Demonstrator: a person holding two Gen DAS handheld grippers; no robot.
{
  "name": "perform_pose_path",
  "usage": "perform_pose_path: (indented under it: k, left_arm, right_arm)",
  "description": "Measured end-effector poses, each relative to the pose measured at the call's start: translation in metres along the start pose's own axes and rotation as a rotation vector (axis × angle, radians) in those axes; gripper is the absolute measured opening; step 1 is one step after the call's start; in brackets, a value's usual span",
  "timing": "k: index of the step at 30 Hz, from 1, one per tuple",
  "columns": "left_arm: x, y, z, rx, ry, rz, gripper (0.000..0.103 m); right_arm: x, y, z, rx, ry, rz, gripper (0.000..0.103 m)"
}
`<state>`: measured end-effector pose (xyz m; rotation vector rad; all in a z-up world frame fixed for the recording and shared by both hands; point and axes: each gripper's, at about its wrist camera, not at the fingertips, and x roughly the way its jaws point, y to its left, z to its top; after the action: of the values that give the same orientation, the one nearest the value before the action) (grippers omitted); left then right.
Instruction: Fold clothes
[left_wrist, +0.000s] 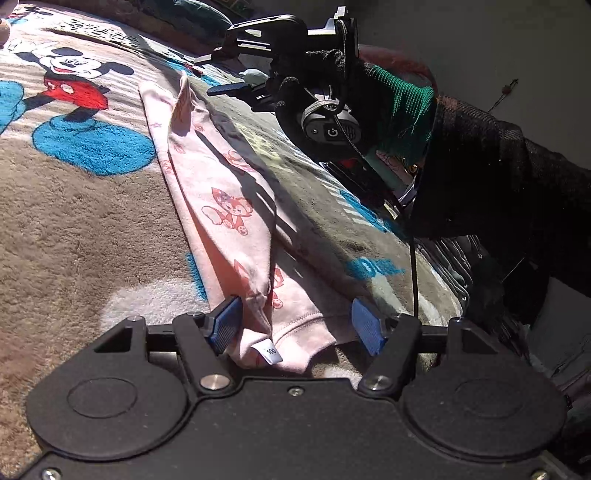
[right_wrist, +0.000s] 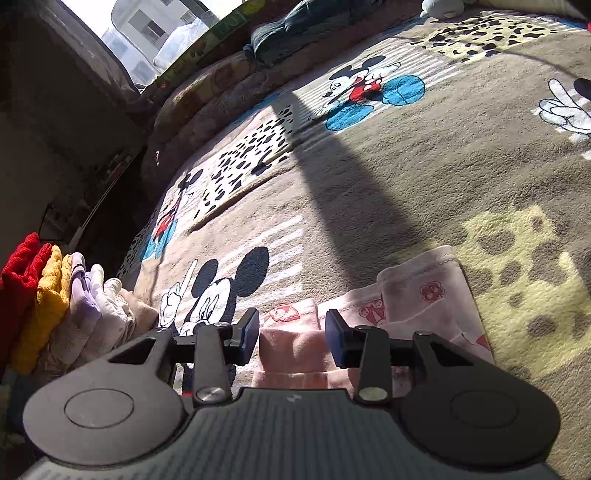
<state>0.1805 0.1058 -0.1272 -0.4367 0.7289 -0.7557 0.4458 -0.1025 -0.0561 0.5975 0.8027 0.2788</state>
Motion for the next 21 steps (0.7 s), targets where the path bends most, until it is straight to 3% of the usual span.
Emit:
perform_pose_path:
  k: [3,10,13,14,21]
  left_arm:
    - [0.000,0.001,0.001,-0.010,0.000,-0.001,0.066]
    - [0.000,0.002,0.001,-0.031,-0.005,-0.003,0.067]
    - [0.000,0.002,0.001,-0.030,-0.005,-0.003,0.068]
    - [0.000,0.002,0.000,-0.030,-0.005,-0.003,0.068]
    - [0.002,-0.001,0.005,-0.017,0.012,0.014,0.068]
  right_arm:
    - [-0.002,-0.007,-0.003,-0.095,0.020,-0.038,0.044]
    - [0.003,-0.015,-0.025,-0.235,0.050,-0.029,0.039]
    - [0.002,-0.009,-0.033,-0.316,0.044,-0.035,0.022]
    - [0.002,-0.006,-0.035,-0.339,0.039,-0.047,0.020]
    - [-0.024,-0.008,-0.037,-0.346,-0.005,-0.017,0.024]
